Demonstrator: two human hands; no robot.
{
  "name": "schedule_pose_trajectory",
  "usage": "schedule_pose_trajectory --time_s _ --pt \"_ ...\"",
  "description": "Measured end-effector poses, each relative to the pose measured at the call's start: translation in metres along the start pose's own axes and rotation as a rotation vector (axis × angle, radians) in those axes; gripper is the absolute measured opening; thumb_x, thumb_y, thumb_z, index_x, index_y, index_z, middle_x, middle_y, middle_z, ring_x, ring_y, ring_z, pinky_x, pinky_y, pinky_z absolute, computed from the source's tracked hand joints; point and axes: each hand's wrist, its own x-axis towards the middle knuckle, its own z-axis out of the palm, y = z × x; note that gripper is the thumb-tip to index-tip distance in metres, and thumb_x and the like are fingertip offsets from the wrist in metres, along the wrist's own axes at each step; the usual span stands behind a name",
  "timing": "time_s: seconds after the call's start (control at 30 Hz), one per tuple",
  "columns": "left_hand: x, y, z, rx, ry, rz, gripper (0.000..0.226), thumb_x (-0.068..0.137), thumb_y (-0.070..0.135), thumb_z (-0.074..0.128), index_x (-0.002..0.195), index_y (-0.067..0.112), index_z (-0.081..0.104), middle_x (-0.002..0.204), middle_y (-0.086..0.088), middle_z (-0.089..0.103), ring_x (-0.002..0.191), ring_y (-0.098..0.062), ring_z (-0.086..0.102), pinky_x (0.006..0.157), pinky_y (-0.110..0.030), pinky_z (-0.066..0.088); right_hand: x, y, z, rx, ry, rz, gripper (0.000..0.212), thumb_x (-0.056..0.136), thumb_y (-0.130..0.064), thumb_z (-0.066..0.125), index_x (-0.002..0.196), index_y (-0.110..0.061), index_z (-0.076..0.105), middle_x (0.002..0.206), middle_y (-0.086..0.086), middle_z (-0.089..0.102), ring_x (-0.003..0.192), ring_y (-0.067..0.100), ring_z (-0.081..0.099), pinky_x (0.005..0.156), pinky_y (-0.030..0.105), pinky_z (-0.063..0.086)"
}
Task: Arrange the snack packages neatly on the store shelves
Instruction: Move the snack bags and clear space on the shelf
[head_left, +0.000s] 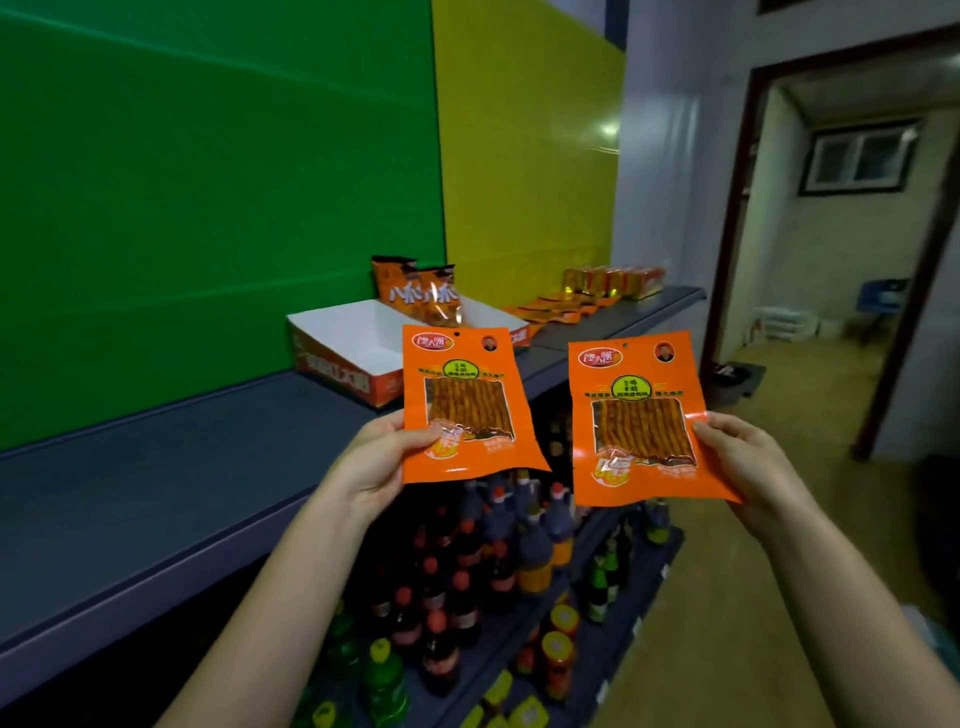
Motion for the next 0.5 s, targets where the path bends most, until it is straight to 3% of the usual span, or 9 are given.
schedule_pose_trajectory --time_s 0.17,0.27,0.5 --pt "0.082 -0.018 0.059 -0.013 -0.058 0.013 0.021 0.088 -0.005 0.052 0.102 0.006 0.062 0.097 -0.016 0.068 0.064 -0.016 0.071 0.065 -0.028 0.058 0.068 -0.006 -0.042 -0.014 0.045 -0.022 0.013 0.097 -0.014 0.045 0.104 -0.011 0.056 0.079 0.011 0.063 0.061 0.020 0.058 0.049 0.027 0.051" --pt "0.133 -0.023 0.091 -0.019 -0.077 0.023 0.026 0.087 -0.004 0.054 0.112 0.002 0.060 0.101 -0.017 0.069 0.073 -0.019 0.070 0.068 -0.029 0.058 0.120 -0.014 -0.057 -0.025 0.061 -0.029 0.016 0.097 -0.015 0.046 0.109 -0.010 0.055 0.083 0.012 0.063 0.065 0.022 0.059 0.058 0.031 0.048" --pt "0.233 -0.025 0.160 -0.047 -0.060 0.032 0.022 0.088 -0.004 0.053 0.107 0.004 0.061 0.093 -0.013 0.070 0.072 -0.018 0.070 0.066 -0.028 0.058 0.248 -0.036 -0.072 -0.057 0.046 -0.070 0.018 0.097 -0.016 0.046 0.111 -0.010 0.055 0.084 0.013 0.062 0.066 0.023 0.058 0.058 0.032 0.047"
